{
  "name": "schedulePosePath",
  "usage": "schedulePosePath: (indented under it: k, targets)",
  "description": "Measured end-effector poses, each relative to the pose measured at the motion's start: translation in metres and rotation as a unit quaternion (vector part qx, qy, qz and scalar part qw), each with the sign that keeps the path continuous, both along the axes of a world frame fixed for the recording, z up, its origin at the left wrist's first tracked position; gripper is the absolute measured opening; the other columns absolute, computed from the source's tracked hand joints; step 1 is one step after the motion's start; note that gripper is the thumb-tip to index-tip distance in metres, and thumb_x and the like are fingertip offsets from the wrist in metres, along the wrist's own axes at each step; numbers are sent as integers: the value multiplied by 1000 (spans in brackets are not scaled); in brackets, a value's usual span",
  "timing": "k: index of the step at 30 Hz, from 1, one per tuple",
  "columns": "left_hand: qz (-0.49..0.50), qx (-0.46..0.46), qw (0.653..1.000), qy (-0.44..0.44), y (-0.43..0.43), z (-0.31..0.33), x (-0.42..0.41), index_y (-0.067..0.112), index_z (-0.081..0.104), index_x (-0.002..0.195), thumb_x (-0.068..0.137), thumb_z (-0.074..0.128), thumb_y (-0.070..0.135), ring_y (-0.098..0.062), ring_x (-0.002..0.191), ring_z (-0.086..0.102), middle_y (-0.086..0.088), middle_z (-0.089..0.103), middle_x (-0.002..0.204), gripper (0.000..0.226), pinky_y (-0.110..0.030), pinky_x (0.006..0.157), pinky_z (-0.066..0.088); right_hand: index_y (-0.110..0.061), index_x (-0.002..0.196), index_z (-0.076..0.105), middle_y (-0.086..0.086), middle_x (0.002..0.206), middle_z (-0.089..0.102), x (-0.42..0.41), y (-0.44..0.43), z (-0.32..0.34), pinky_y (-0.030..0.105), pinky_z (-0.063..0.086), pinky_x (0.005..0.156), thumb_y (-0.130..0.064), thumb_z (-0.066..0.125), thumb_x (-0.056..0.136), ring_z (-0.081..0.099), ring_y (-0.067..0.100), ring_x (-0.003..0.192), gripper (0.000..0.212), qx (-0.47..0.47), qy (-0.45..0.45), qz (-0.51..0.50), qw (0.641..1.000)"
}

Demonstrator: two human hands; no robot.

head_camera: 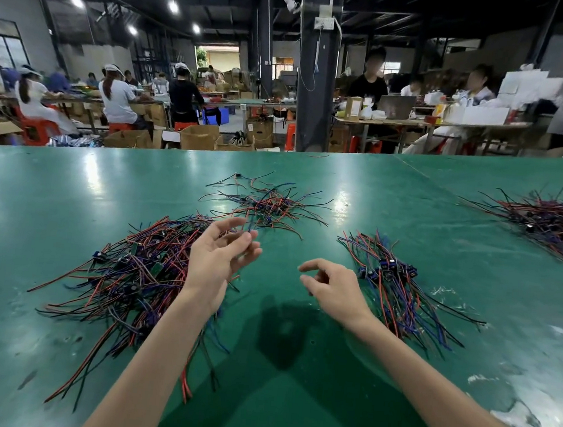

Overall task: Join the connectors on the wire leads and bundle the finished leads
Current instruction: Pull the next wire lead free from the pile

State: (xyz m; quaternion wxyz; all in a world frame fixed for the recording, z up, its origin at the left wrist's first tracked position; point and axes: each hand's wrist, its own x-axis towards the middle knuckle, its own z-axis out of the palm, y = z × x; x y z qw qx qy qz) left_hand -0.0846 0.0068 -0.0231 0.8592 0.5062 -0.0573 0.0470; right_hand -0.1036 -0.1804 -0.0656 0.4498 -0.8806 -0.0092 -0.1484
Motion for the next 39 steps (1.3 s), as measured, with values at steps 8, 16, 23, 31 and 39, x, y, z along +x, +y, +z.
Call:
schedulePosePath:
  k: [8, 16, 23, 31, 39]
  targets:
    - [-51, 128, 989, 53, -20, -14, -9, 4, 53, 92, 84, 60, -10, -18, 54, 64, -17, 67, 80, 18, -26, 54, 55, -12, 97, 70, 2, 63, 60, -3, 2, 5, 17, 40, 48, -9, 59, 90, 45, 6, 45, 13, 110, 33, 48, 992]
    - [38, 415, 909, -25, -36, 8, 38, 0, 67, 101, 86, 56, -6, -17, 70, 65, -15, 68, 95, 20, -35, 74, 56, -12, 98, 71, 5, 67, 61, 6, 3, -11, 25, 43, 63, -4, 57, 87, 51, 17, 60, 19, 16, 27, 24, 999]
    - [28, 552, 832, -52, -8, 64, 91, 7, 59, 125, 94, 54, 12, -21, 100, 57, -13, 57, 130, 32, -24, 88, 37, -15, 98, 72, -11, 65, 58, 7, -1, -22, 21, 44, 66, -9, 58, 88, 53, 10, 64, 18, -32, 6, 23, 999]
    - [74, 757, 646, 66, 97, 27, 84, 4, 68, 111, 88, 54, 7, -29, 105, 60, -14, 66, 115, 26, -33, 90, 49, -21, 97, 72, -9, 69, 59, 8, 2, -24, 30, 47, 73, -17, 57, 89, 54, 13, 71, 17, -71, 7, 19, 997]
    - [136, 762, 627, -90, 92, 0, 61, 22, 57, 112, 81, 66, 14, -25, 110, 50, -7, 58, 112, 33, -43, 98, 42, -19, 98, 71, -6, 73, 61, 6, 2, -23, 34, 51, 77, -15, 57, 90, 56, 16, 72, 16, -69, 5, 22, 997]
